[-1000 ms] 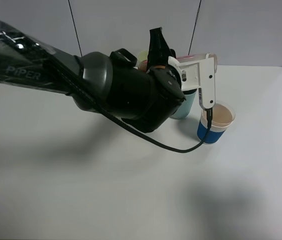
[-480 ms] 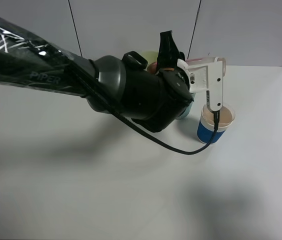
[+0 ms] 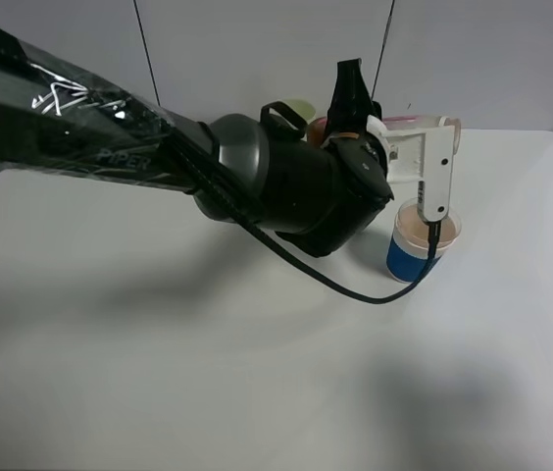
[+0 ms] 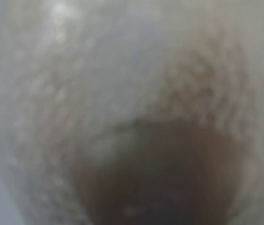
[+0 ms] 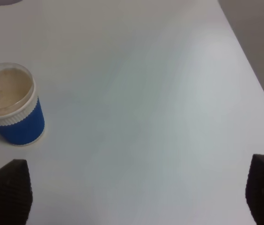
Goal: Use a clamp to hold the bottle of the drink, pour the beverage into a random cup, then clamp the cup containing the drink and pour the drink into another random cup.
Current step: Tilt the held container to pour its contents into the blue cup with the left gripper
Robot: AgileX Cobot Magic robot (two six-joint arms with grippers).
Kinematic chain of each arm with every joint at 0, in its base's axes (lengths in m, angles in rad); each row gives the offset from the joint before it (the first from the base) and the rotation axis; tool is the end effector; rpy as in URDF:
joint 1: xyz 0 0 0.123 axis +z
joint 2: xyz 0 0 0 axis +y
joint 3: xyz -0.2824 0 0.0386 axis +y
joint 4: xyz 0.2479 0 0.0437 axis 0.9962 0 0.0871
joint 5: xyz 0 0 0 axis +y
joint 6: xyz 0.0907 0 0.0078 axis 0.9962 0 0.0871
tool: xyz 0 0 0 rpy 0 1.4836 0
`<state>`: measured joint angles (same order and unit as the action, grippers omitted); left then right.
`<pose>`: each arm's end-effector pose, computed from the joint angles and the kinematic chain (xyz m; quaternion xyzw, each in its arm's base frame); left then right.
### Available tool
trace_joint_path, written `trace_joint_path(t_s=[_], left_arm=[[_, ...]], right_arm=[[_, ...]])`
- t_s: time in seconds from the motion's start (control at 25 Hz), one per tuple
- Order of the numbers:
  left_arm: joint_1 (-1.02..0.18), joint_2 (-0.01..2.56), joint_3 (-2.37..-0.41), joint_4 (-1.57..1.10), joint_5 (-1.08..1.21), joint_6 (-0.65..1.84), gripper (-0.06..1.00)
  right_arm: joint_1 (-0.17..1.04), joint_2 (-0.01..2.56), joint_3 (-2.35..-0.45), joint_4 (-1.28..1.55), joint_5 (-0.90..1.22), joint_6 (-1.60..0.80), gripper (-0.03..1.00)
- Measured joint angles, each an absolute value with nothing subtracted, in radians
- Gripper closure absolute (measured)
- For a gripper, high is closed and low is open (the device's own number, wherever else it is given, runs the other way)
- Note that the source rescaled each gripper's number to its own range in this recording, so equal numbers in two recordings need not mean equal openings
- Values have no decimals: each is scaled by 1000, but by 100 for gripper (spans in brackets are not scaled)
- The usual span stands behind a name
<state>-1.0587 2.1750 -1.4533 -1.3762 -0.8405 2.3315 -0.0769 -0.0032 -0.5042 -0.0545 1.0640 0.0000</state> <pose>0.2853 -0.3718 0.1770 0.5620 0.5691 0.3318 0.5002 -0.0063 -0.0039 0.2782 0.0339 0.8512 -0.0473 0.5217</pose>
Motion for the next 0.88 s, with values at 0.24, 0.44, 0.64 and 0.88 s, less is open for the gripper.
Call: trace_joint_path(t_s=[0.24, 0.44, 0.64, 0.88], left_arm=[[-1059, 2175, -1453, -1355, -844, 2394, 94], [-1059, 2175, -1454, -1328, -861, 2400, 94], [-1059, 2175, -1454, -1312, -866, 2428, 94], [-1059, 2175, -1454, -1284, -898, 2451, 94]], right_arm=[[-77, -3, -504, -57, 1064, 6, 24], [-77, -3, -504, -60, 1064, 7, 24], [-77, -3, -504, -60, 1064, 7, 24], [-77, -3, -504, -60, 1064, 7, 24]])
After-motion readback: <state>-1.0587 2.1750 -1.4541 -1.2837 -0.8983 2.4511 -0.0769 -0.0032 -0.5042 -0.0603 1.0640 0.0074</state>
